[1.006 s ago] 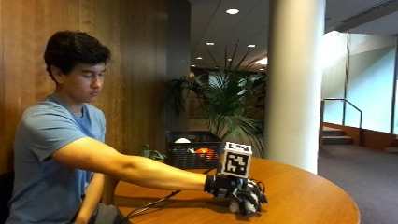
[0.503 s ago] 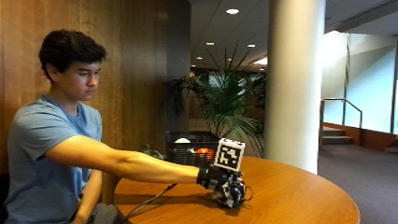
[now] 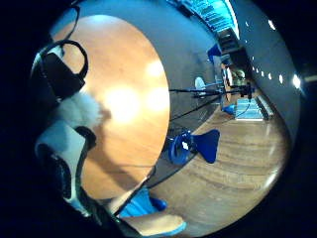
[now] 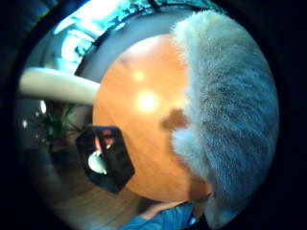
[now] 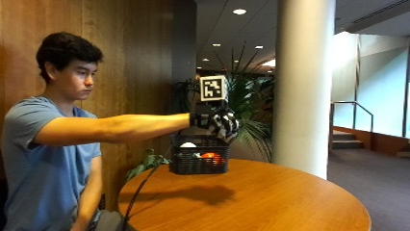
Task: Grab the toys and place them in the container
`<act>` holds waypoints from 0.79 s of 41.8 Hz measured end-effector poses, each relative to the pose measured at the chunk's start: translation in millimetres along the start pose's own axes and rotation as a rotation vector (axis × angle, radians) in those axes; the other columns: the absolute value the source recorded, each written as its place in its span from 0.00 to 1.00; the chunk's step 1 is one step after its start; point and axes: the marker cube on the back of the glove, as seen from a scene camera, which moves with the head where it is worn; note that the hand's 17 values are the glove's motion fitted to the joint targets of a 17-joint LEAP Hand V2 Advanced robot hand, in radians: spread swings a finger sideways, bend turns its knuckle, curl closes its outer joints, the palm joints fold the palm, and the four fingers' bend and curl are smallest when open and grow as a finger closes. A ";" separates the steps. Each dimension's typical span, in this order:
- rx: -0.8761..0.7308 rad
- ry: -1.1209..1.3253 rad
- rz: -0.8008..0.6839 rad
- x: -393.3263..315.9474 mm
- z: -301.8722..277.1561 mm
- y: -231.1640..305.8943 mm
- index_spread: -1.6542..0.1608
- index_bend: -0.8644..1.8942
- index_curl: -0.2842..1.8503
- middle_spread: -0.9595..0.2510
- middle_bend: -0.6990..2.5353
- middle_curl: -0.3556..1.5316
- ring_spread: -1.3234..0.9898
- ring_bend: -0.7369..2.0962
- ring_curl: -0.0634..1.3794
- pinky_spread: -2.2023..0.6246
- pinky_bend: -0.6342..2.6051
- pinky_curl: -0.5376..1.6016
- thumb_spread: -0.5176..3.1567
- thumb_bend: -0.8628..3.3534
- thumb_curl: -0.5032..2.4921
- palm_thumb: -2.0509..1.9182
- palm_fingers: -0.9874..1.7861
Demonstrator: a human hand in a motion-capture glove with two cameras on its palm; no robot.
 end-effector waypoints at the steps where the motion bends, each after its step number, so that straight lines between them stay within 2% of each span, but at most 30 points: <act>1: 0.013 -0.003 -0.005 -4.6 -10.1 3.6 0.69 0.42 0.28 0.43 0.34 0.45 0.39 0.62 0.43 0.63 0.56 0.44 0.46 0.29 0.43 0.71 0.69; 9: 0.135 -0.086 -0.066 -64.8 -92.8 40.8 0.69 0.41 0.30 0.39 0.34 0.48 0.38 0.62 0.44 0.63 0.56 0.45 0.43 0.28 0.46 0.71 0.68; 13: 0.167 -0.085 -0.107 -101.8 -117.2 55.9 0.69 0.41 0.31 0.38 0.34 0.49 0.38 0.62 0.44 0.63 0.56 0.45 0.42 0.28 0.47 0.71 0.68; 17: 0.175 -0.036 -0.085 -139.4 -128.4 66.0 0.69 0.40 0.32 0.37 0.33 0.51 0.38 0.62 0.45 0.63 0.56 0.45 0.41 0.28 0.49 0.71 0.68; 21: 0.161 -0.227 -0.131 -203.6 -144.0 83.3 0.69 0.40 0.32 0.36 0.33 0.52 0.38 0.62 0.45 0.63 0.56 0.45 0.41 0.28 0.50 0.71 0.68; 24: 0.159 -0.201 -0.187 -235.9 -140.8 94.4 0.69 0.39 0.33 0.35 0.33 0.54 0.38 0.62 0.45 0.63 0.56 0.45 0.40 0.28 0.51 0.71 0.68; 28: 0.149 -0.191 -0.123 -266.4 -133.8 102.1 0.68 0.38 0.34 0.34 0.32 0.55 0.38 0.62 0.46 0.63 0.56 0.46 0.40 0.28 0.52 0.70 0.68; 33: 0.148 -0.242 -0.334 -241.6 -116.3 113.1 0.68 0.38 0.35 0.33 0.31 0.57 0.38 0.62 0.46 0.63 0.56 0.46 0.39 0.28 0.53 0.71 0.67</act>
